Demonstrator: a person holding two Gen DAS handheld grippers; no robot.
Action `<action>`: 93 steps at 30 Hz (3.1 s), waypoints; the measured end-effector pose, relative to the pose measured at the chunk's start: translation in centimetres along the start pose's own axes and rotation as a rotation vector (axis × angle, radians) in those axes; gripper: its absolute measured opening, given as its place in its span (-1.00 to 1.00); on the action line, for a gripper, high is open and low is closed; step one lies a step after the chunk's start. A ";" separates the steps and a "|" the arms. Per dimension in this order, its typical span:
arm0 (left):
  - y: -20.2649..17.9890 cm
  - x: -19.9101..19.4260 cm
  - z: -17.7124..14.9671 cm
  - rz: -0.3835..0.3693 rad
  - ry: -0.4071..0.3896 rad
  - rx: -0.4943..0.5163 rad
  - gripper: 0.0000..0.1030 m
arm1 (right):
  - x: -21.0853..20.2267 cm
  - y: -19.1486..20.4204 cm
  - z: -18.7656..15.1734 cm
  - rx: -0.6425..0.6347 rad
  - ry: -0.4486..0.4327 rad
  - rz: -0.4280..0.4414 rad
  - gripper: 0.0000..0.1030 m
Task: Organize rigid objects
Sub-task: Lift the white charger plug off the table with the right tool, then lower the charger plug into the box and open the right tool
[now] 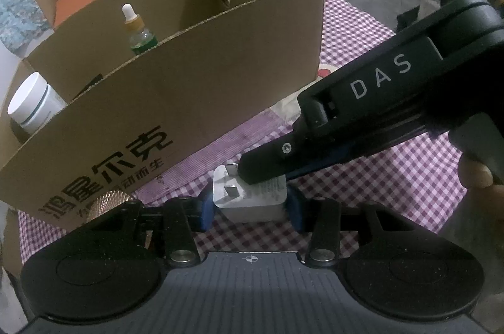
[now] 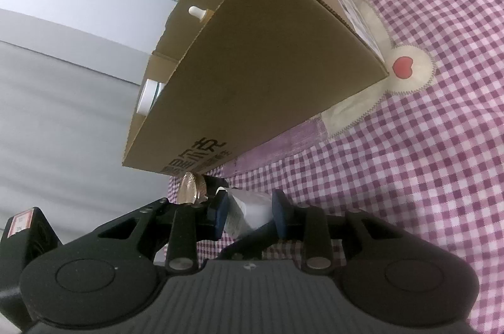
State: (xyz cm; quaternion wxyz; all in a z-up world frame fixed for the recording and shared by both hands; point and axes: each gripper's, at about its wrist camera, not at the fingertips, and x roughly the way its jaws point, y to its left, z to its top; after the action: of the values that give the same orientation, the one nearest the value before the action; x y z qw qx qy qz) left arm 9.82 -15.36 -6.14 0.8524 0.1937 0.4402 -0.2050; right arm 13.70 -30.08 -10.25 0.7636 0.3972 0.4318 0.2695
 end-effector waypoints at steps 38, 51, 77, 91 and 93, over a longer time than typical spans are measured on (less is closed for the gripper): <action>0.1 -5.4 0.2 0.027 -0.111 -0.035 -0.18 | -2.1 4.7 -0.2 -0.081 -0.068 0.004 -0.36; 0.9 -8.5 3.5 0.034 -0.196 -0.047 -0.18 | -5.0 7.9 1.2 -0.159 -0.139 0.014 -0.36; 6.5 0.9 16.3 0.025 -0.104 -0.121 -0.18 | -0.6 9.5 18.0 -0.258 -0.052 -0.145 -0.36; 6.6 3.6 17.7 0.043 -0.070 -0.104 -0.18 | 3.8 9.1 20.2 -0.347 0.002 -0.305 -0.39; 6.6 3.9 17.8 0.049 -0.072 -0.096 -0.18 | 3.9 9.1 20.4 -0.360 -0.004 -0.315 -0.39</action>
State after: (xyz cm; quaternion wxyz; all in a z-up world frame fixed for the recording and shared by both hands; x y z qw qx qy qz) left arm 27.20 -19.61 1.18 0.8808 0.1560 0.4137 -0.1696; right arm 32.83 -29.84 2.00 0.8556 0.1830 0.4319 0.2188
